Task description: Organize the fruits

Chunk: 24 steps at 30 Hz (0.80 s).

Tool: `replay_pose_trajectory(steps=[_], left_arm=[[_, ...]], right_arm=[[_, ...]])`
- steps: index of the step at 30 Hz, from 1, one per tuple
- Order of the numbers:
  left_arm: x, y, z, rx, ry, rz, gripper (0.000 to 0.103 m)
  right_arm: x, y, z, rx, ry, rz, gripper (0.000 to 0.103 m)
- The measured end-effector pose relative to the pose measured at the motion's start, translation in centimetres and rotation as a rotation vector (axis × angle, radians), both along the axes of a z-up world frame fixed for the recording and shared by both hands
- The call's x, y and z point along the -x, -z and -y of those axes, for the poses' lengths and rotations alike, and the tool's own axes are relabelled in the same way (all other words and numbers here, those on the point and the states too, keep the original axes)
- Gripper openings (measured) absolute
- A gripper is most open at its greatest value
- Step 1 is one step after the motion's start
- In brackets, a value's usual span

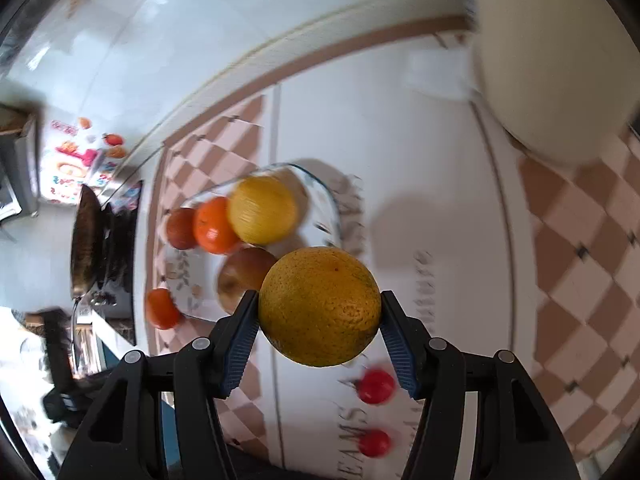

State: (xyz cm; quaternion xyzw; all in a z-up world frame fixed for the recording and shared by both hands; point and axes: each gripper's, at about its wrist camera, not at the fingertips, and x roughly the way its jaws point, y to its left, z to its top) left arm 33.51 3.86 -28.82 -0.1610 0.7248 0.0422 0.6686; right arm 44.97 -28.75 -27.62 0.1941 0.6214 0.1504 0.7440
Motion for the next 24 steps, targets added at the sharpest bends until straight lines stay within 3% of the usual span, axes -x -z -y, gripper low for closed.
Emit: replay_pose_trajectory(steps=[2, 5, 9, 13, 14, 17, 24], left_arm=[[0.7, 1.6, 0.0, 0.007, -0.006, -0.044, 0.056], [0.9, 2.4, 0.6, -0.075, 0.051, -0.059, 0.067], [1.2, 3.5, 0.6, -0.132, 0.083, -0.115, 0.068], [1.8, 4.8, -0.2, -0.121, 0.086, -0.142, 0.068], [2.0, 5.3, -0.2, -0.111, 0.086, -0.152, 0.067], [2.4, 5.6, -0.5, -0.155, 0.091, -0.139, 0.052], [2.2, 5.1, -2.0, -0.060, 0.027, -0.111, 0.053]], right_arm=[[-0.7, -0.3, -1.0, -0.007, -0.020, 0.013, 0.062], [-1.2, -0.9, -2.0, -0.009, -0.045, 0.027, 0.062], [-1.3, -1.7, -2.7, -0.003, -0.067, 0.046, 0.062], [-1.0, -2.0, -3.0, -0.003, -0.067, 0.054, 0.062], [-1.0, -2.0, -3.0, -0.004, -0.065, 0.054, 0.062], [-0.9, -2.1, -3.1, -0.001, -0.064, 0.056, 0.062], [-1.0, -2.5, -3.3, 0.013, -0.054, 0.068, 0.062]])
